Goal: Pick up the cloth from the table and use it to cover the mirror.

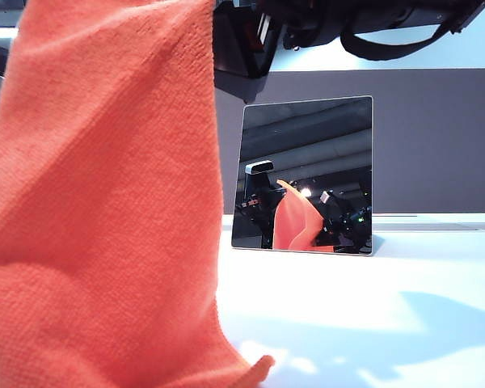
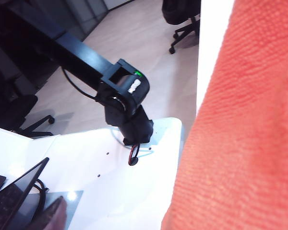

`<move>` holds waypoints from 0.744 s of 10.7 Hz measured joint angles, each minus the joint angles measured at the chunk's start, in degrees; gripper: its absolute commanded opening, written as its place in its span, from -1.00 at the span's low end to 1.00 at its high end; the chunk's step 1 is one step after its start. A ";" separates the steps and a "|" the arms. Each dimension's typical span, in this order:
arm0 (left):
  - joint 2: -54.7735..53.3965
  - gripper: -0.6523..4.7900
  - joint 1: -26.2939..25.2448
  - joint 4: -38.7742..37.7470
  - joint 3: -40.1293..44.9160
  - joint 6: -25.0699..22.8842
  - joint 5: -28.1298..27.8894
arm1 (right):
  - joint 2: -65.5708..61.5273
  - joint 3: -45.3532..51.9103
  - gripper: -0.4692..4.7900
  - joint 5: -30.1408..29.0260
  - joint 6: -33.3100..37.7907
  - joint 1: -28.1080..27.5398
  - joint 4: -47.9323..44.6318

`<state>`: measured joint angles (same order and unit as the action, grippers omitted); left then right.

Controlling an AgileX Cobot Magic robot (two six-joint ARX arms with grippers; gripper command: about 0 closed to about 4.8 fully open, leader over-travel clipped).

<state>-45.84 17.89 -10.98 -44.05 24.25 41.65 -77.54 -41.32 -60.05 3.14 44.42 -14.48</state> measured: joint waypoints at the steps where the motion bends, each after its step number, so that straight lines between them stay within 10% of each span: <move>1: 0.00 -0.78 -0.02 -1.51 0.00 0.00 -2.80 | -0.13 0.00 0.34 0.04 -0.02 0.00 0.11; 4: -0.04 -0.78 -0.02 -10.88 0.00 -3.89 -20.72 | -0.31 0.00 0.34 1.01 -0.15 0.52 2.60; 8: -0.13 -0.78 0.02 -4.72 -1.49 -2.58 -20.85 | -11.89 -0.02 0.34 9.49 -0.37 0.55 -0.04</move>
<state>-45.98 17.91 -15.70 -45.54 21.67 20.80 -89.43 -41.34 -50.57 2.76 44.97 -14.52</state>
